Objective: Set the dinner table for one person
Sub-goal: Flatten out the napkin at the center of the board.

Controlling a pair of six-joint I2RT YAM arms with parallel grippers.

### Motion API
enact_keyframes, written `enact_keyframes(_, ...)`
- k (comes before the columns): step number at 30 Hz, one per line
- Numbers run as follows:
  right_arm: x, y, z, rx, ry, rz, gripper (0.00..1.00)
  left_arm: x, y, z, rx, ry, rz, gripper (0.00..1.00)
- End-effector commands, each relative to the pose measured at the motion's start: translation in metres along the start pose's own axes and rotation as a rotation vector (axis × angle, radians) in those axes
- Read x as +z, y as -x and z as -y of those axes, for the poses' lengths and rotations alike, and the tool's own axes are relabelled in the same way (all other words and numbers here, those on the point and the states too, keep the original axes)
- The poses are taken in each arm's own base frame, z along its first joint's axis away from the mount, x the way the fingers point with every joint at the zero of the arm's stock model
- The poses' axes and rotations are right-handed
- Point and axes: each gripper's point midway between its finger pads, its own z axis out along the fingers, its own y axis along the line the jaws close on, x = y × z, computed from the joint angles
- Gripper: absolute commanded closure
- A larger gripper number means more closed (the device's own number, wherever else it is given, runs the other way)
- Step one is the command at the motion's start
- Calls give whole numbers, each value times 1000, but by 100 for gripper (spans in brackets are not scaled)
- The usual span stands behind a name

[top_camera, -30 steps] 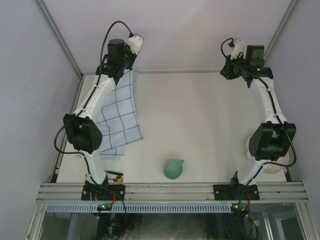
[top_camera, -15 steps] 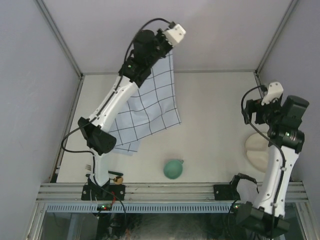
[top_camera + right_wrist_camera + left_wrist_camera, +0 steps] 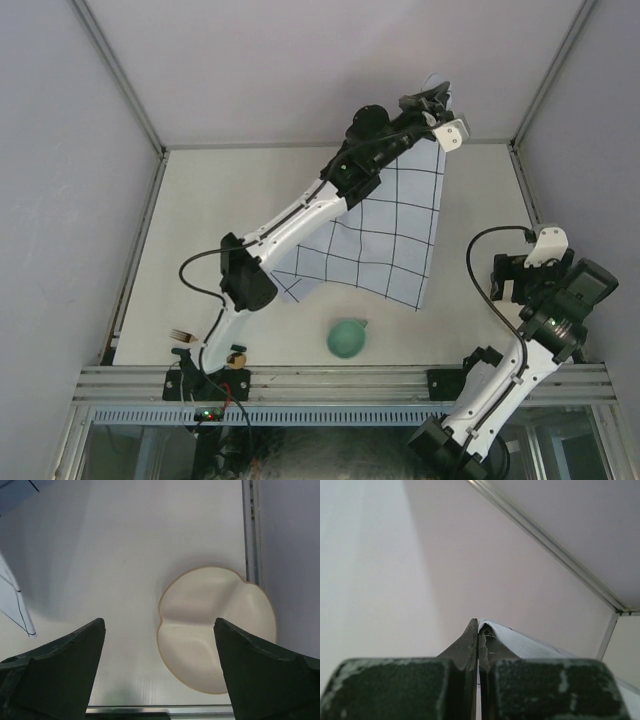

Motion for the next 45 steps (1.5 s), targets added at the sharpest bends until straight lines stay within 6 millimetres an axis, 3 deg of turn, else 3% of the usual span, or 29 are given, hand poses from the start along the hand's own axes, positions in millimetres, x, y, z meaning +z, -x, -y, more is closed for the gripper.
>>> enact_keyframes(1, 5, 3, 2, -19, 31, 9, 10, 2, 67, -51, 125, 158, 278, 100)
enact_keyframes(4, 9, -1, 4, 0, 41, -15, 10, 5, 68, -42, 136, 155, 317, 99)
enact_keyframes(7, 10, -4, 4, 16, 51, -30, 10, 4, 45, -63, 131, 223, 256, 99)
enact_keyframes(10, 10, -5, 2, 19, 66, -28, 10, -12, -26, -83, 111, 250, 74, 100)
enact_keyframes(12, 11, -2, 1, 19, 76, -19, 9, -42, -76, -110, 94, 284, -79, 100)
enact_keyframes(15, 12, 2, -3, 42, 109, -11, 6, -118, -164, -143, 24, 311, -368, 100)
enact_keyframes(18, 14, 14, -14, 86, 187, 3, 2, -233, -239, -173, -94, 350, -653, 99)
enact_keyframes(19, 16, 19, -21, 101, 232, 3, 1, -282, -248, -197, -118, 398, -721, 99)
enact_keyframes(20, 18, 23, -27, 119, 270, -2, 0, -320, -270, -191, -160, 412, -802, 100)
enact_keyframes(21, 22, 27, -32, 127, 304, -9, 0, -356, -268, -198, -194, 453, -836, 100)
enact_keyframes(24, 38, 32, -48, 132, 354, -66, 0, -440, -278, -171, -274, 453, -964, 100)
enact_keyframes(27, 50, 37, -63, 72, 365, -110, 0, -500, -273, -141, -373, 486, -1003, 100)
enact_keyframes(29, 52, 42, -70, 36, 373, -107, 0, -522, -270, -120, -451, 504, -991, 100)
enact_keyframes(32, 54, 42, -68, 26, 368, -134, 0, -532, -265, -100, -501, 516, -978, 100)
enact_keyframes(39, 61, 40, -77, -27, 420, -99, 0, -525, -254, -76, -647, 463, -958, 100)
enact_keyframes(42, 84, 51, -86, -76, 433, -59, 0, -536, -262, -63, -672, 451, -1017, 100)
enact_keyframes(45, 124, 72, -107, -163, 441, -15, 0, -547, -276, -49, -678, 436, -1075, 100)
